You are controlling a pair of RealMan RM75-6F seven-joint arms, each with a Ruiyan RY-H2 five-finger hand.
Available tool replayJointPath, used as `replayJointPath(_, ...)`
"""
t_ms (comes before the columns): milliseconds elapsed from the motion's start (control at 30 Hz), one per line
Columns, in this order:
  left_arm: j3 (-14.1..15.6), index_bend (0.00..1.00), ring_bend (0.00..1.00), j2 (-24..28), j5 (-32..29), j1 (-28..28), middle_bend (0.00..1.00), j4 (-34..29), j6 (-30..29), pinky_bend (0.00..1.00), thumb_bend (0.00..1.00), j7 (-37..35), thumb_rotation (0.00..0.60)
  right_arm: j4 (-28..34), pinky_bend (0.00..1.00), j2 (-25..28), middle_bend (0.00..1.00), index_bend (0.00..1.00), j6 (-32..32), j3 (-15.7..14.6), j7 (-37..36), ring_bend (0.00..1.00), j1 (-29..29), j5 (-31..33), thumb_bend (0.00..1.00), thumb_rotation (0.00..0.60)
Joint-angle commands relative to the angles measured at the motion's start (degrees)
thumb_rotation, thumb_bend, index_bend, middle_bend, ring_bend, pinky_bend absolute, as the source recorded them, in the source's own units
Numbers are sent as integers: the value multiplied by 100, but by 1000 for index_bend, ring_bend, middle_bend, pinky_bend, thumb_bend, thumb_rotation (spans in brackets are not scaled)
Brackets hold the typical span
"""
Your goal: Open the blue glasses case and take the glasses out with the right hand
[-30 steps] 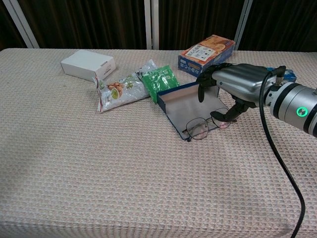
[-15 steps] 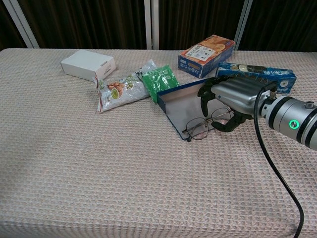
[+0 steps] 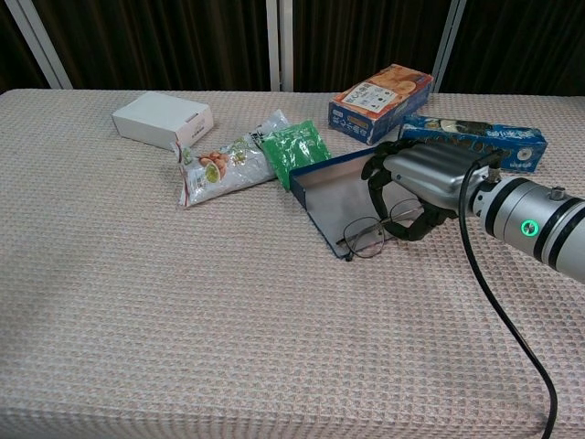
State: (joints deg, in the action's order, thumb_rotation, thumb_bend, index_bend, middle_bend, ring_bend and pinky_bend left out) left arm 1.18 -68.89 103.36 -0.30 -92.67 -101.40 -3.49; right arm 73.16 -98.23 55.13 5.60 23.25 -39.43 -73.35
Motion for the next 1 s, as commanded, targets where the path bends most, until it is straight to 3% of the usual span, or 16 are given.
replayJointPath(33, 0, 203, 116, -5, -4, 4, 203, 10, -3, 127, 56, -8, 600, -30, 0, -22, 222, 600, -13, 12, -8, 0, -5, 9, 353, 600)
replayJointPath(300, 1, 203, 116, -3, 0, 19, 203, 22, -20, 127, 57, -18, 600, 46, 0, 47, 268, 692, 78, -8, -142, 0, 16, -158, 461, 600)
replayJointPath(667, -3, 200, 116, 22, 39, 22, 203, -35, -31, 127, 57, 38, 600, 1437, 0, 865, 281, 696, 102, -89, -345, 2, -142, -854, 498, 600)
replayJointPath(833, 10, 200, 116, 24, 60, 43, 203, -59, -50, 127, 57, 70, 600, 1622, 0, 589, 273, 695, -317, -29, -212, 2, -450, -820, 497, 600)
replayJointPath(1000, 18, 200, 116, 25, 53, 76, 203, -63, -83, 127, 57, 75, 600, 1325, 0, -10, 273, 688, -691, 67, 66, 2, -774, -647, 496, 600)
